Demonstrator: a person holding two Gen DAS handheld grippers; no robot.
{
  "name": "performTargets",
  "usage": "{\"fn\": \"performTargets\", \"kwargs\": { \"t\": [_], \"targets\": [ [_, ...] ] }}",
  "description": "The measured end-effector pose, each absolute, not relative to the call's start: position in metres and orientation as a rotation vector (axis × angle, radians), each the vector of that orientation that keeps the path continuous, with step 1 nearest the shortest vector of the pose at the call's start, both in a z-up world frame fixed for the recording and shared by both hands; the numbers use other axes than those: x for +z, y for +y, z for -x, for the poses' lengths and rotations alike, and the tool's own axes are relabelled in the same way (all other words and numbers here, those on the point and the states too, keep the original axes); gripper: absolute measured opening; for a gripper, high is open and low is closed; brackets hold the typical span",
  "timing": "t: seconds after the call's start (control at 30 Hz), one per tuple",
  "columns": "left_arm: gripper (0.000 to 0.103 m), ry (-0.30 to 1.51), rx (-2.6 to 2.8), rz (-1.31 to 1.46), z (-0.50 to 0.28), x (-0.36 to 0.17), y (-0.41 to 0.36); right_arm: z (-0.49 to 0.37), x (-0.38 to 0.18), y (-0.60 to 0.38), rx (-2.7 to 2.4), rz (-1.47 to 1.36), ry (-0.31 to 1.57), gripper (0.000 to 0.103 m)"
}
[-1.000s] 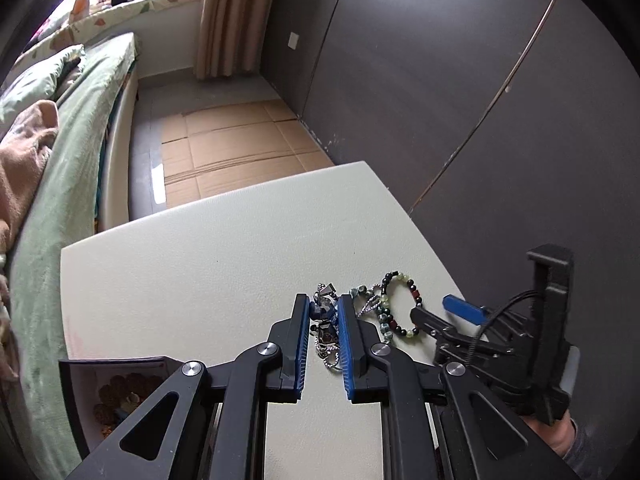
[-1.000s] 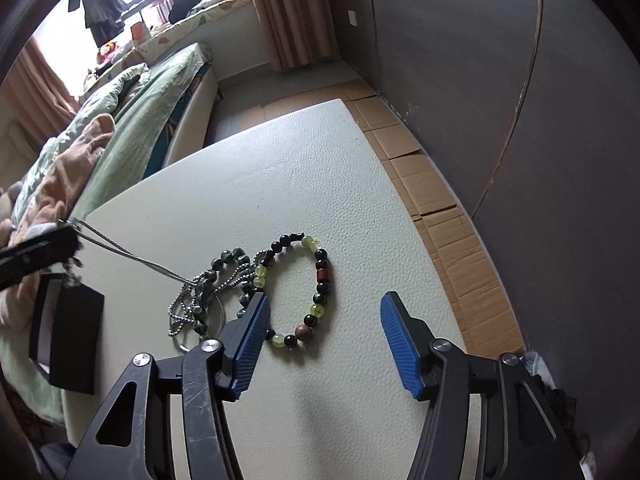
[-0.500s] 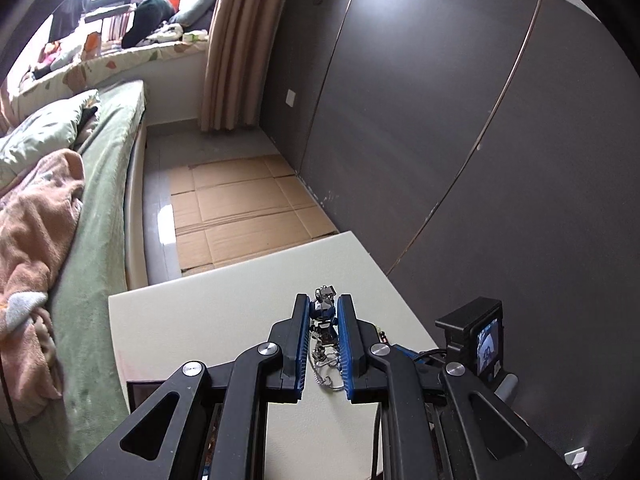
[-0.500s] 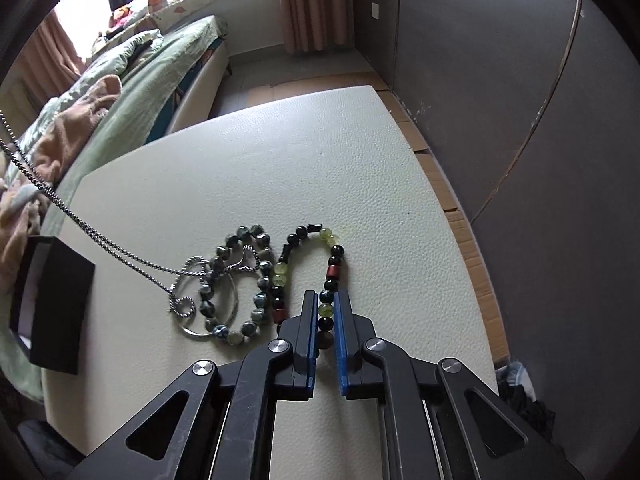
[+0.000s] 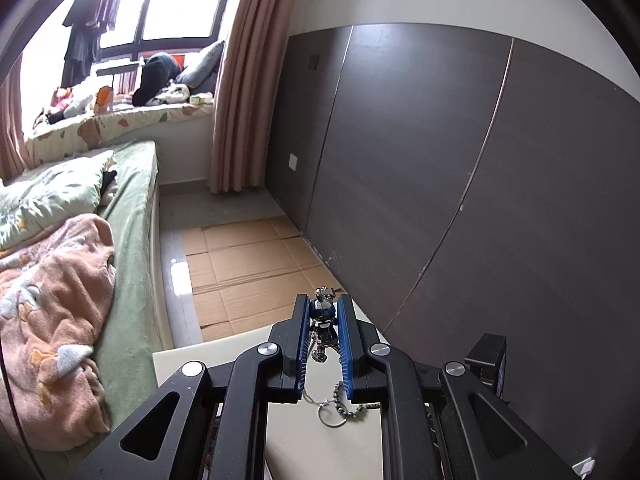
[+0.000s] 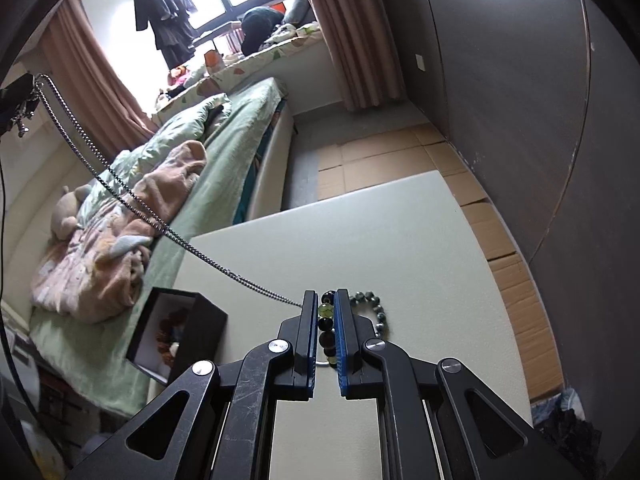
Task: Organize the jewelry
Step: 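Carry the chain into the box with the left gripper while the right carries the bracelet there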
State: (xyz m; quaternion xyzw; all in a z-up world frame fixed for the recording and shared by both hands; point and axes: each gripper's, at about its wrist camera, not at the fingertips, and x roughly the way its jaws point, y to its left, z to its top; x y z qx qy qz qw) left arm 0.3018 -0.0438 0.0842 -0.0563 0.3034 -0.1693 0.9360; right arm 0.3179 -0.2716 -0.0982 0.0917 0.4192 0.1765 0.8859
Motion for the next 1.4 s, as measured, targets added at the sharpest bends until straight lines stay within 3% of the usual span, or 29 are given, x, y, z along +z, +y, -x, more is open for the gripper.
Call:
{"fn": "performTargets", "kwargs": {
  "t": [0.6, 1.03, 1.4],
  "targets": [
    [0.014, 0.487, -0.250, 0.080, -0.268, 0.148, 0.009, -0.307, -0.045, -0.199, 0.530, -0.176, 0.777, 0.009],
    [0.014, 0.572, -0.219, 0.122, -0.275, 0.110, 0.029, -0.307, -0.053, -0.171, 0.570, -0.168, 0.807, 0.009],
    [0.014, 0.721, -0.197, 0.188, -0.291, 0.032, 0.039, -0.306, -0.058, -0.157, 0.586, -0.173, 0.825, 0.009]
  ]
}}
